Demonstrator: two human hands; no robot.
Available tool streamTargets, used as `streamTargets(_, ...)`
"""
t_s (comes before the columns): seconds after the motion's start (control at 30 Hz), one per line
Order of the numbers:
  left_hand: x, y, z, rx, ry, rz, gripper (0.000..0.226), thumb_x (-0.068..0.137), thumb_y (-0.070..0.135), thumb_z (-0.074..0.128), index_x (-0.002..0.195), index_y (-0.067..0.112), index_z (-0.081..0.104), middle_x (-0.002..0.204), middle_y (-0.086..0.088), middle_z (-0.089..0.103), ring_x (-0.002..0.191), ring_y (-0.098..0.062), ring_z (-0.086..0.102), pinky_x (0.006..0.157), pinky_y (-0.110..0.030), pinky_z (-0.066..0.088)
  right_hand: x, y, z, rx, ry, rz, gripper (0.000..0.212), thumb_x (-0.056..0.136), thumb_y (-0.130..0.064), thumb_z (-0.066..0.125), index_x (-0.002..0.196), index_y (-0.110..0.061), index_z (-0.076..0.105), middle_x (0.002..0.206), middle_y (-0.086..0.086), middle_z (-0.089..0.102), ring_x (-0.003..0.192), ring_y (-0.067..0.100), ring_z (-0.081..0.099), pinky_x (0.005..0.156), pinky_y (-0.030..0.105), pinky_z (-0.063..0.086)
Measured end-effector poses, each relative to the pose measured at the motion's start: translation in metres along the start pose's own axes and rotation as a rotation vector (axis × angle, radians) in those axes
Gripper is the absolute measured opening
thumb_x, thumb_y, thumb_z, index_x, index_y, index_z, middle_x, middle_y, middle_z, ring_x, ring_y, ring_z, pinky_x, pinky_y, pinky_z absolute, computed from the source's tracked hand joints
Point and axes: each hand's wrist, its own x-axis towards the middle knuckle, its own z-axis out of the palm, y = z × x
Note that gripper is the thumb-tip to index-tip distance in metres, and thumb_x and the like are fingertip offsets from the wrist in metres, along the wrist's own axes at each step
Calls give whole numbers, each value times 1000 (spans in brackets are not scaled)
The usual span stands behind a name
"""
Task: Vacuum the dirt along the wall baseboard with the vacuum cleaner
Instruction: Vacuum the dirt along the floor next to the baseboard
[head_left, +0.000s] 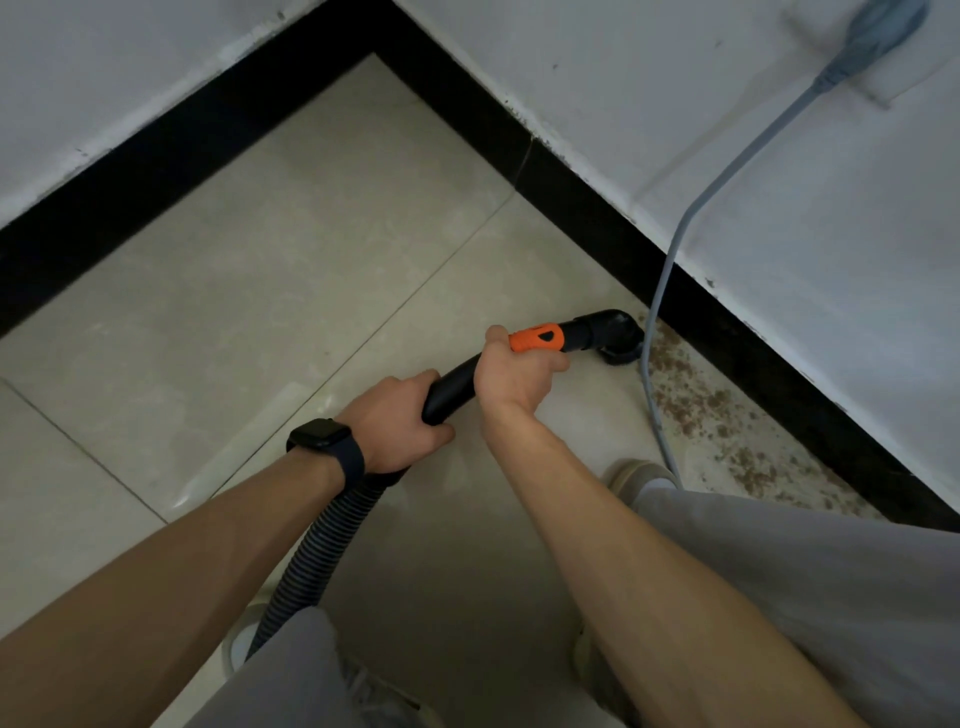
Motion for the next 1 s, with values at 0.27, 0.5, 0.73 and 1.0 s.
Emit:
streamTargets(0.27, 14, 11, -1, -19, 32, -30, 23, 79, 36, 66, 81, 30, 44, 71, 2, 61, 59, -15, 60, 49, -26, 41, 15, -13, 1, -21, -13, -32, 44, 96, -26, 65, 119, -13, 31, 87, -5, 53, 70, 5, 52, 58, 21, 41)
streamTargets(0.5, 30, 14, -6, -25, 103, -73, 23, 79, 37, 65, 89, 24, 50, 72, 1, 60, 59, -16, 60, 50, -28, 44, 28, -30, 12, -43, -61, -80, 44, 95, -24, 65, 114, -15, 26, 87, -3, 54, 70, 7, 53, 70, 28, 45)
streamTargets(0.73, 30, 0, -7, -105, 140, -115, 23, 79, 32, 67, 80, 24, 46, 70, -3, 62, 58, -20, 61, 51, -33, 49, 27, -29, 23, -146, -152, -159, 48, 96, -27, 63, 116, -14, 21, 89, -3, 55, 69, 5, 54, 43, 11, 36)
streamTargets(1.0, 19, -14, -16, -197, 283, -237, 21, 80, 30, 68, 91, 23, 51, 75, -5, 66, 62, -21, 64, 57, -37, 56, 14, -46, 58, -247, -337, -278, 54, 97, -26, 65, 130, -3, 30, 87, -4, 56, 69, 7, 56, 60, 22, 49)
